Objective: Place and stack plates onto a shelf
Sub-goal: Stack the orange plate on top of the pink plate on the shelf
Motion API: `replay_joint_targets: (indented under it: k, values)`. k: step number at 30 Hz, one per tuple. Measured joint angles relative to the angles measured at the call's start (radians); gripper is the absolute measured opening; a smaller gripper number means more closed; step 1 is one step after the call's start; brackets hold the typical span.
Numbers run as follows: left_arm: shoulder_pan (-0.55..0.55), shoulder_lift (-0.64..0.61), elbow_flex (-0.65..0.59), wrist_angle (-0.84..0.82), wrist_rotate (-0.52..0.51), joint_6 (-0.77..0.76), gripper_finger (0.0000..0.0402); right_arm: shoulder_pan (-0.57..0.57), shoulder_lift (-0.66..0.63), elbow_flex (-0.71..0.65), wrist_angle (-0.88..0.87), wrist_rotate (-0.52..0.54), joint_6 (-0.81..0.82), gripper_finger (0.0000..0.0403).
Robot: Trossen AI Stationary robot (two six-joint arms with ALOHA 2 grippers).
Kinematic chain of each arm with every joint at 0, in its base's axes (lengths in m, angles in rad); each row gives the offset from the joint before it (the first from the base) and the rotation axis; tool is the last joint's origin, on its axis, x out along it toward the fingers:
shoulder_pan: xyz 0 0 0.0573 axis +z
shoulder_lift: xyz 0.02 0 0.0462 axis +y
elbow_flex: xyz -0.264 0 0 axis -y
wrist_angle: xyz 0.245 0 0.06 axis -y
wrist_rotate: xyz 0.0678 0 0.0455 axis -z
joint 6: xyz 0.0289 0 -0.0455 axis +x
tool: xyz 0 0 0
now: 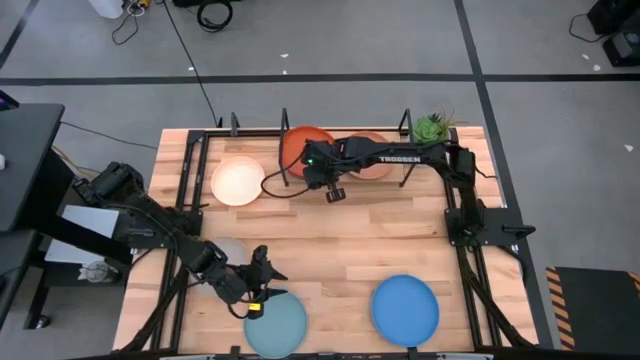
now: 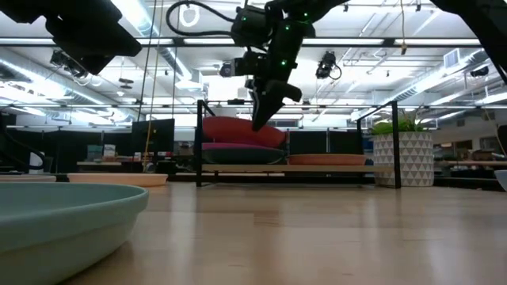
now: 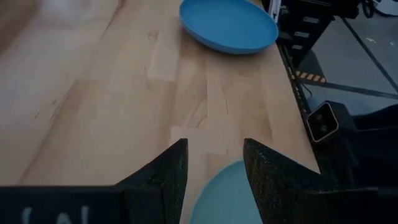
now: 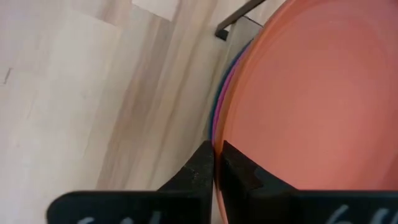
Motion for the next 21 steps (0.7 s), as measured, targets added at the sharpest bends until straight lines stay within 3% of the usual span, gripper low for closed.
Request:
replay_joint_targets:
  k: [14, 21]
  values:
    - [0.0, 0.0, 0.0, -0.04, 0.0, 0.008, 0.0162, 0.003, 0.004, 0.0, 0.012, -0.041, 0.013, 0.006]
    - [0.0, 0.0, 0.0, -0.092, -0.021, 0.008, 0.0162, 0.029, 0.003, 0.0, -0.028, 0.055, 0.021, 0.0061]
